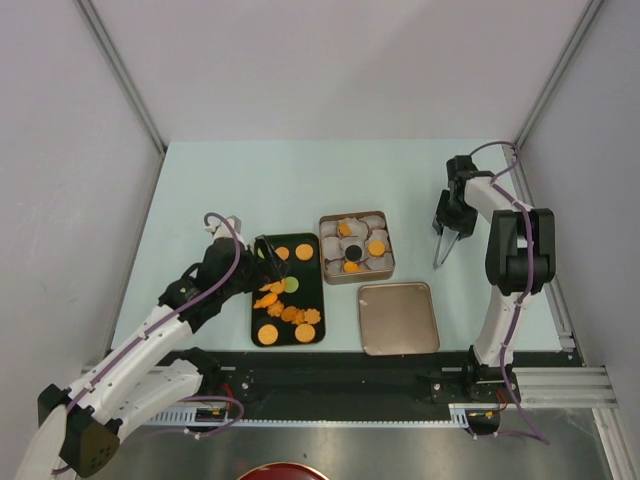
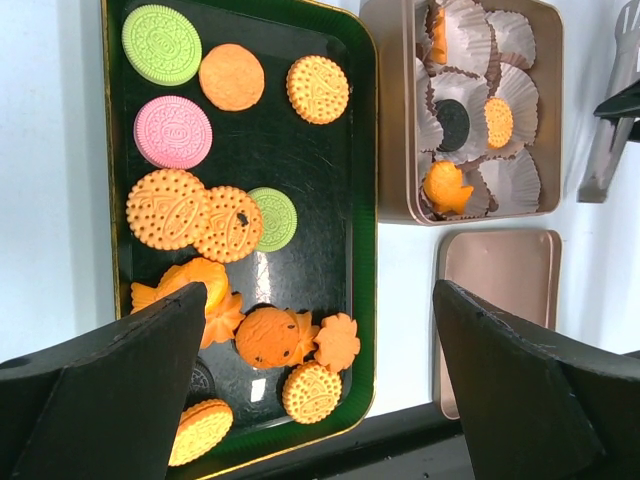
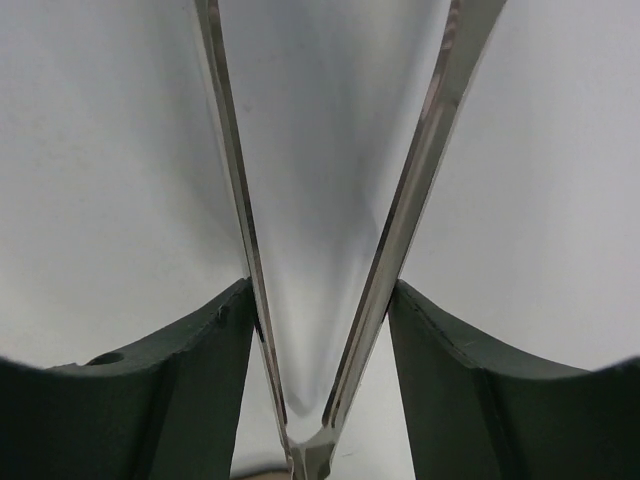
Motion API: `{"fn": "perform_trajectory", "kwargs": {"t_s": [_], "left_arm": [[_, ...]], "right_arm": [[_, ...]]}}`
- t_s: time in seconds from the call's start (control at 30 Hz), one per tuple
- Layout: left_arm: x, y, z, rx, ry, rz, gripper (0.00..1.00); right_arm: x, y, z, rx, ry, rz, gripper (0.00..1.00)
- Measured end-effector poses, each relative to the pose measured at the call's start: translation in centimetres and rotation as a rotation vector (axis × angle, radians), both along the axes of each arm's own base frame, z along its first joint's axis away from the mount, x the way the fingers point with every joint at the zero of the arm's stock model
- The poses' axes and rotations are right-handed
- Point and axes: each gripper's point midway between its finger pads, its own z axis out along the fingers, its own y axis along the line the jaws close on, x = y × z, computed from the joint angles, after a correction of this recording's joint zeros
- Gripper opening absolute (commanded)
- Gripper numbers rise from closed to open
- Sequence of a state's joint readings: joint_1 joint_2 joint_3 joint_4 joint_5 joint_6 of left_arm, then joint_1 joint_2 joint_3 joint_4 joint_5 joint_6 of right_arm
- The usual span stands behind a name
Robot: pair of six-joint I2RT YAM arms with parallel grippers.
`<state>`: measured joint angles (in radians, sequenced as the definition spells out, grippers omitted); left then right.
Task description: Pack the cookies
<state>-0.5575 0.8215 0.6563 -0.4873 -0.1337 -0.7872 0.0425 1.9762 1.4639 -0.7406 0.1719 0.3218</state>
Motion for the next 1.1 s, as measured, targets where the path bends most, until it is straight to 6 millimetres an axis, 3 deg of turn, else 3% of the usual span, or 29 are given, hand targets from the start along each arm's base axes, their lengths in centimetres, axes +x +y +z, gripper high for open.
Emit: {"fn": "perform_trajectory", "kwargs": {"t_s": [0.17, 0.27, 0.3, 0.53, 0.7, 0.8, 0.87, 0.9, 0.93, 1.0, 1.1], "left_arm": [[0.0, 0.0, -0.1, 0.002, 0.002, 0.0, 1.0], [-0.1, 0.1, -0.1, 0.002, -0.001, -0.002, 1.0], [-0.1, 0.0, -0.1, 0.0, -0.002, -0.004, 1.0], [0.1, -0.4, -0.1, -0.006, -0.013, -0.02, 1.0], [0.1, -1.3, -1.4, 0.003, 0.033, -0.068, 1.0], [-0.4, -2.4, -2.1, 0.009, 0.052, -0.137, 1.0], [-1.0, -3.5, -2.3, 0.017, 0.052, -0.191, 1.0], [-1.5, -4.4, -2.4, 0.023, 0.049, -0.229, 1.0], [-1.9, -5.0, -2.6, 0.03, 0.05, -0.26, 1.0], [-2.9, -6.7, -2.8, 0.054, 0.052, -0.326, 1.0], [-3.7, -9.1, -2.9, 0.092, 0.056, -0.395, 0.99]], "right_arm": [[0.4, -0.7, -0.3, -0.032, 0.004, -0.029, 0.69], [0.8, -1.0, 0.9, -0.05, -0.038, -0.053, 0.85], [1.0, -1.1, 1.6, -0.055, -0.059, -0.066, 0.99], [2.2, -1.5, 8.9, -0.087, -0.257, -0.107, 1.0], [1.0, -0.3, 10.2, -0.105, -0.293, -0.096, 1.0], [-2.0, 2.6, 10.9, -0.124, -0.324, -0.034, 0.88], [-4.0, 5.7, 12.5, -0.085, -0.404, 0.029, 0.8], [-5.5, 7.7, 13.6, -0.031, -0.458, 0.069, 0.64], [-6.6, 8.6, 14.8, 0.01, -0.502, 0.09, 0.56], [-8.1, 9.1, 17.4, 0.078, -0.599, 0.09, 0.45], [-9.3, 8.9, 20.5, 0.129, -0.704, 0.072, 0.48]]}}
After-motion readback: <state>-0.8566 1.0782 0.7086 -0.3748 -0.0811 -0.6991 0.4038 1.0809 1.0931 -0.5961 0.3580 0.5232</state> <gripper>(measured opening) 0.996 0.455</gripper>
